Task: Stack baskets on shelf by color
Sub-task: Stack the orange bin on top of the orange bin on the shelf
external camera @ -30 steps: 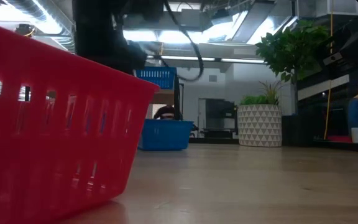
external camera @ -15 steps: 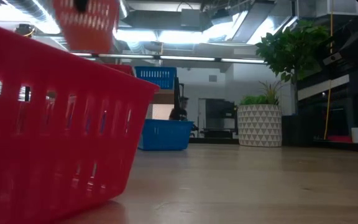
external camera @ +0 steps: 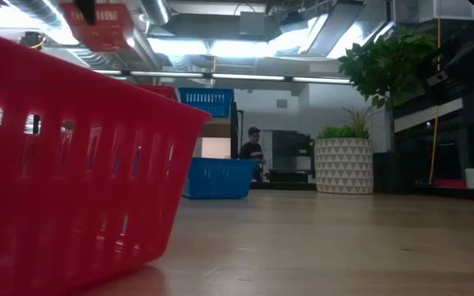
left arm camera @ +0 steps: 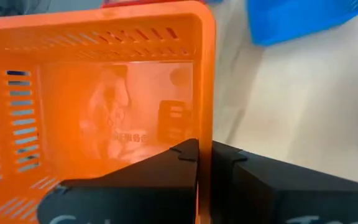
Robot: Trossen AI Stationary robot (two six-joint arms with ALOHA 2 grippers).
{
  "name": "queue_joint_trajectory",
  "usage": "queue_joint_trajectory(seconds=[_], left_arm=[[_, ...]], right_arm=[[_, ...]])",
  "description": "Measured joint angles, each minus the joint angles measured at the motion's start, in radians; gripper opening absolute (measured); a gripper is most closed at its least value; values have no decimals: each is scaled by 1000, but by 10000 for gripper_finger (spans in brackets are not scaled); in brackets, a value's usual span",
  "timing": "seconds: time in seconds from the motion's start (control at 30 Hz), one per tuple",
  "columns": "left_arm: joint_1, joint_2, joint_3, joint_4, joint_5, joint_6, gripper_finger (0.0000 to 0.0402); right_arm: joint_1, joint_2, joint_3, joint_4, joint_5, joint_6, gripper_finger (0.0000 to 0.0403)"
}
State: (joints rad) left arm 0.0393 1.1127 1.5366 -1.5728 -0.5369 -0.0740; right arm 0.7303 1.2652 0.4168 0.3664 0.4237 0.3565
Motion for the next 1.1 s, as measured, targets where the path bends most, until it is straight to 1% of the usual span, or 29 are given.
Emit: queue_joint_trajectory(seconds=[0.1, 0.23, 0.37, 0.6, 0.83, 0.97, 1.1], left_arm=[[100, -54, -35, 4, 1, 118, 0], [216, -87, -88, 0, 24, 269, 0], [328, -100, -156, 2, 25, 410, 0], [496, -100, -227, 41, 33, 538, 0], [653, -98, -257, 124, 161, 701, 0], [716, -98, -258, 169, 198, 772, 0], [751, -98, -258, 192, 210, 785, 0]], right_arm=[[-3, 0, 0, 2, 1, 0, 8], [-11, 0, 0, 2, 2, 0, 8], [-21, 0, 0, 3, 2, 1, 8], [-27, 0, 0, 4, 2, 3, 8], [-27, 0, 0, 4, 3, 4, 8], [-27, 0, 0, 4, 3, 5, 8], [-27, 0, 0, 4, 3, 5, 8]])
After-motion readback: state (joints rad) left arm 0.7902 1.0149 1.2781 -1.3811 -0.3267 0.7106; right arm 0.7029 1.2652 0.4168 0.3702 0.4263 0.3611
